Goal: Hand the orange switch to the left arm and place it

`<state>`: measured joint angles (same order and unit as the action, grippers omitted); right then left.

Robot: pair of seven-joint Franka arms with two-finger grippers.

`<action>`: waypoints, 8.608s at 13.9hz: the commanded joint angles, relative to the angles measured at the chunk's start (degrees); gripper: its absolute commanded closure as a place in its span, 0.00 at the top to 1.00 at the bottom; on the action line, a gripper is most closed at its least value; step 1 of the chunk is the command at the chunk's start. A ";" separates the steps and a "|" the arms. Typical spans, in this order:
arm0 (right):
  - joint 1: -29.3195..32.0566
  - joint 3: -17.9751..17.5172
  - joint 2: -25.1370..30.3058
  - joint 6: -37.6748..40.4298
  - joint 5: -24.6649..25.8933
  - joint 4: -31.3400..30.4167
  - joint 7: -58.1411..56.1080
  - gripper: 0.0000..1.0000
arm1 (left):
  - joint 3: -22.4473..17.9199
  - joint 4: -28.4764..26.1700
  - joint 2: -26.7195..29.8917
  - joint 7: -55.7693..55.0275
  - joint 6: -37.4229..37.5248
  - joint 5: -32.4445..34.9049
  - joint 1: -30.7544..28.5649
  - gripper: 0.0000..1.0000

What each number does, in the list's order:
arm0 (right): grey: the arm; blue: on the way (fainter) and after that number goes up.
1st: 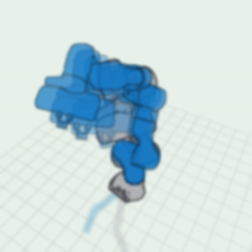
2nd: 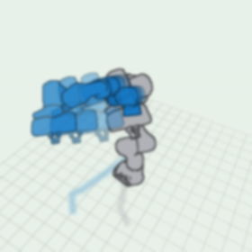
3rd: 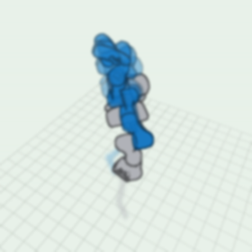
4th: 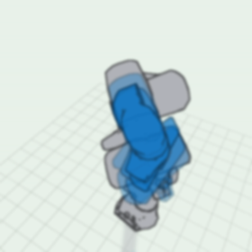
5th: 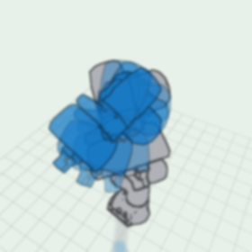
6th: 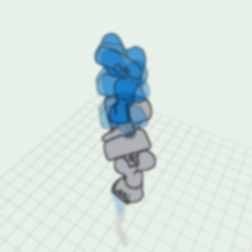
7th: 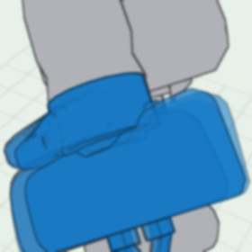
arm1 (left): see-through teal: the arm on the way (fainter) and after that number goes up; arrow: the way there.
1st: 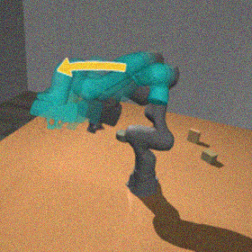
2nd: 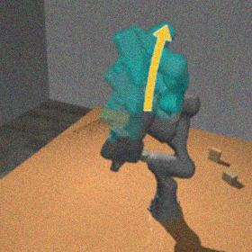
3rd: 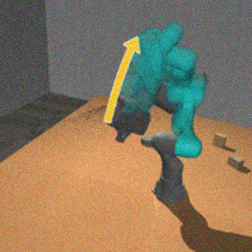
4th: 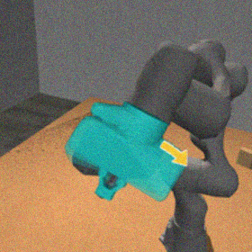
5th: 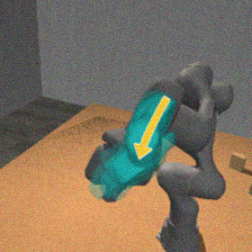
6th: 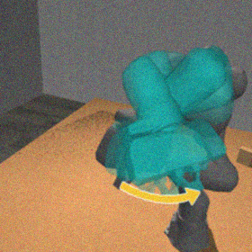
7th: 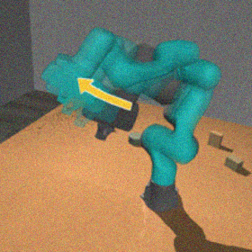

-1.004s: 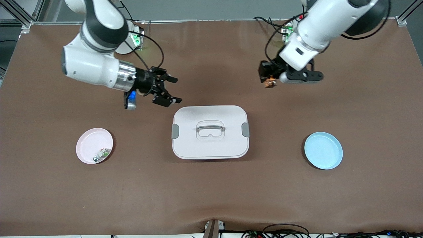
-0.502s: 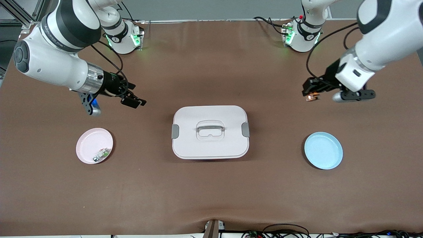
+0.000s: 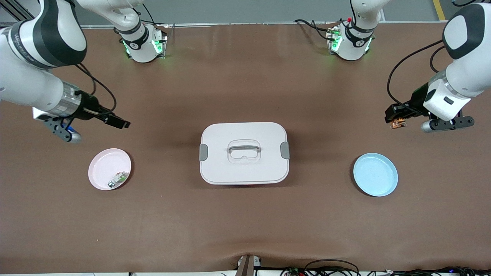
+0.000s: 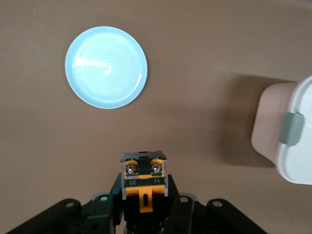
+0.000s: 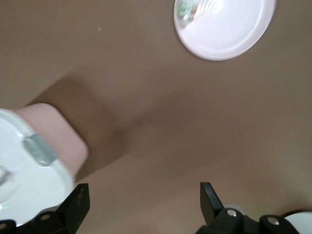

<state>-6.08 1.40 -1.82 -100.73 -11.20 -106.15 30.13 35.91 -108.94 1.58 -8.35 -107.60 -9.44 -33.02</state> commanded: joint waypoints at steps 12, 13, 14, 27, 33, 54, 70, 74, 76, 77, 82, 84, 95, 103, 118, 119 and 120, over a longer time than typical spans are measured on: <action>10.13 -1.13 -0.02 12.39 14.54 14.38 -28.81 1.00 | 0.39 -0.49 -12.56 -24.36 -18.52 8.90 -6.01 0.01; 10.48 -1.05 -0.02 13.44 14.45 16.05 -28.81 1.00 | 0.39 -0.23 -13.44 -32.96 -18.78 11.00 -5.57 0.01; 11.17 -0.96 -0.11 14.24 14.36 17.20 -28.90 1.00 | 0.39 0.30 -14.31 -40.36 -19.22 12.94 -4.87 0.01; 10.40 -1.92 -0.02 18.11 14.27 23.89 -28.63 1.00 | -4.25 4.86 -29.34 -83.85 -23.36 30.09 5.23 0.01; 11.70 -1.13 0.07 20.05 8.58 25.11 -28.45 1.00 | -12.18 9.17 -34.97 -85.69 -23.44 30.01 12.01 0.01; 11.36 -1.57 0.15 18.46 8.21 25.21 -28.37 1.00 | -16.58 12.34 -43.33 -86.31 -24.50 33.35 16.94 0.44; 9.44 -1.84 0.15 18.90 12.94 25.12 -29.07 1.00 | -20.79 1.37 -24.98 -34.72 -24.32 21.75 16.76 1.00; 8.63 -1.57 0.15 19.08 13.05 25.20 -28.98 1.00 | -21.24 -1.45 -20.22 -12.60 -24.32 19.38 16.32 1.00; 8.72 -1.57 0.15 19.25 12.96 25.12 -28.90 1.00 | -21.24 -1.63 -18.90 -8.46 -24.50 16.58 16.23 1.00; 8.72 -1.57 0.07 19.25 12.96 25.12 -28.90 1.00 | -21.24 -1.37 -18.02 -6.18 -24.58 15.95 16.32 1.00; 9.95 -1.22 0.07 19.17 9.81 25.12 -28.90 1.00 | -20.71 -0.49 -11.35 -0.97 -24.94 13.49 16.50 1.00; 10.13 -1.22 0.07 19.17 9.70 25.12 -28.98 1.00 | -20.45 0.73 -8.80 -0.88 -23.63 13.48 16.41 1.00; 10.13 -1.22 0.15 19.69 9.71 25.12 -28.54 1.00 | -20.36 22.80 -7.65 6.39 6.87 11.90 15.97 1.00; 10.13 -1.22 0.15 19.69 9.71 25.12 -28.46 1.00 | -20.27 22.80 -5.27 6.24 10.83 10.14 16.06 1.00; 10.04 -1.31 0.15 19.69 9.71 25.12 -28.19 1.00 | -38.02 22.28 -7.90 5.88 9.25 8.75 34.87 1.00; 10.04 -1.31 0.15 19.69 9.71 25.12 -28.19 1.00 | -38.02 21.93 -8.26 5.88 9.25 8.48 34.87 1.00; 10.04 -1.31 0.15 19.69 9.71 25.12 -28.19 1.00 | -38.02 21.49 -8.43 5.88 9.17 8.30 35.13 1.00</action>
<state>3.46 0.49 -1.74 -81.79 -0.89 -81.66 1.42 -1.03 -87.08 -6.32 -2.70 -97.94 0.12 1.00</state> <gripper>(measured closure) 0.000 0.000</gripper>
